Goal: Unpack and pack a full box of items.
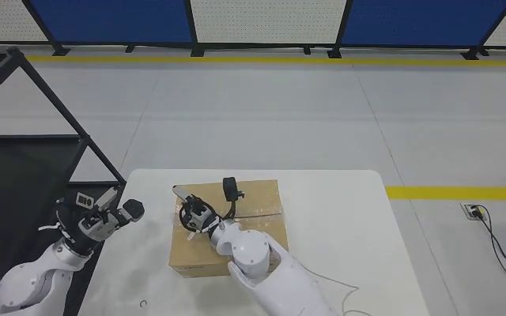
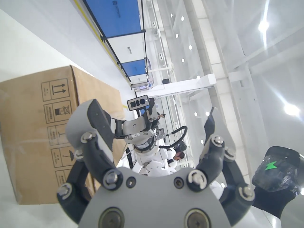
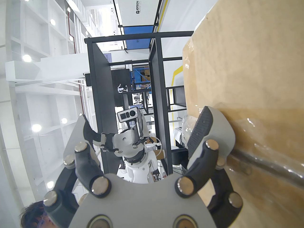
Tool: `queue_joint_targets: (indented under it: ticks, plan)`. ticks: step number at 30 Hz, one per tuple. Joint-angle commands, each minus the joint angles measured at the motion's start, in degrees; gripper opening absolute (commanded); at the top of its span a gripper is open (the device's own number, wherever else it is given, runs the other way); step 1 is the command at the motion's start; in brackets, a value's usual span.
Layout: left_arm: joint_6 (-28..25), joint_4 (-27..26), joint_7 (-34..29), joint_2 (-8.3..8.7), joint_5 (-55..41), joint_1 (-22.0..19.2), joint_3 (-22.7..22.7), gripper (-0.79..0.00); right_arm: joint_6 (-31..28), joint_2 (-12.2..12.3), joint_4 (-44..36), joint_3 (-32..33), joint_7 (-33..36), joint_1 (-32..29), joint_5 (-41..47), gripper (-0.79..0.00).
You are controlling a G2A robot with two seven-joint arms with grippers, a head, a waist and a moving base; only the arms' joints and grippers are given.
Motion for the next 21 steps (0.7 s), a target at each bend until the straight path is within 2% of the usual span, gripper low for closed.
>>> queue_joint_targets:
  ticks: [1, 4, 11, 21]
  plan:
    - [-1.2, -1.2, 2.8, -0.12, -0.3, 1.4, -0.7, 0.000, -0.2, -0.5, 1.1, -0.5, 0.2, 0.5, 0.3, 0.000]
    - [-4.0, -3.5, 7.4, -0.50, -2.1, 3.9, -2.1, 0.000, -0.8, -1.5, 3.2, -1.1, 0.3, 1.4, 0.8, 0.000]
    - [-8.2, -6.5, 13.1, -1.05, -3.8, 7.4, -4.6, 0.000, -2.3, -2.9, 5.9, -1.7, 1.0, 2.6, 0.4, 0.000]
    - [-8.1, -8.6, 14.1, -1.56, -3.4, 9.0, -5.3, 0.000, -2.5, -3.9, 7.7, -1.0, 1.8, 2.9, -1.4, 0.000]
